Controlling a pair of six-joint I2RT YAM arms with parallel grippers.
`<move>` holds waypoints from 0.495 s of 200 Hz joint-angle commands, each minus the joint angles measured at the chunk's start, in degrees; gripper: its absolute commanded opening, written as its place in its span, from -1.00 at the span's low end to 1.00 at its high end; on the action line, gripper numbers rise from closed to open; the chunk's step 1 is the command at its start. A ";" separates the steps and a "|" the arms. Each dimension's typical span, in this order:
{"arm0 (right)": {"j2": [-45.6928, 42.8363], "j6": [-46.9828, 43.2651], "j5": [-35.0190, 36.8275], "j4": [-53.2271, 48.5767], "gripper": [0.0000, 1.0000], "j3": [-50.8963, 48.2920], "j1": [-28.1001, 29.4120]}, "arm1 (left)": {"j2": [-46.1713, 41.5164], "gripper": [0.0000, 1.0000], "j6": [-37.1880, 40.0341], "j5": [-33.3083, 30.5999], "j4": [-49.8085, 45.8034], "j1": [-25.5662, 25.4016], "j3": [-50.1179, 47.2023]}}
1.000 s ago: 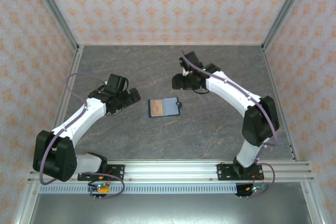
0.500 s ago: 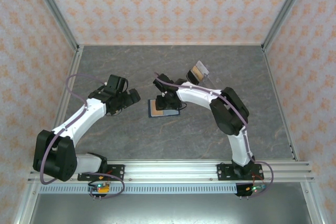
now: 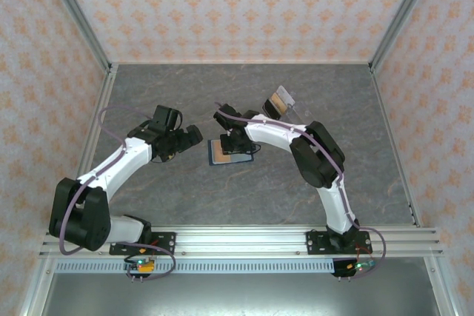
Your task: Take the credit cards out of the card holder
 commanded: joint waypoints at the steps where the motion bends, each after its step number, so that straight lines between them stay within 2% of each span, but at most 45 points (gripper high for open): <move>1: 2.47 -0.03 3.31 -3.19 -0.45 -0.43 -0.08 | 1.46 0.95 -0.09 4.43 3.37 0.31 -1.05; 17: 2.60 0.12 3.36 -3.00 -0.48 -0.92 -0.14 | 2.79 0.87 -0.52 7.11 5.46 0.03 -1.44; 64: 2.64 0.74 3.18 -2.12 -0.51 -2.08 -0.34 | 7.75 0.23 -2.54 12.96 11.98 -2.66 -1.33; 99: 2.67 0.56 1.73 -1.45 -0.53 -2.26 -0.52 | 12.42 -0.07 -3.00 14.81 14.56 -5.04 0.11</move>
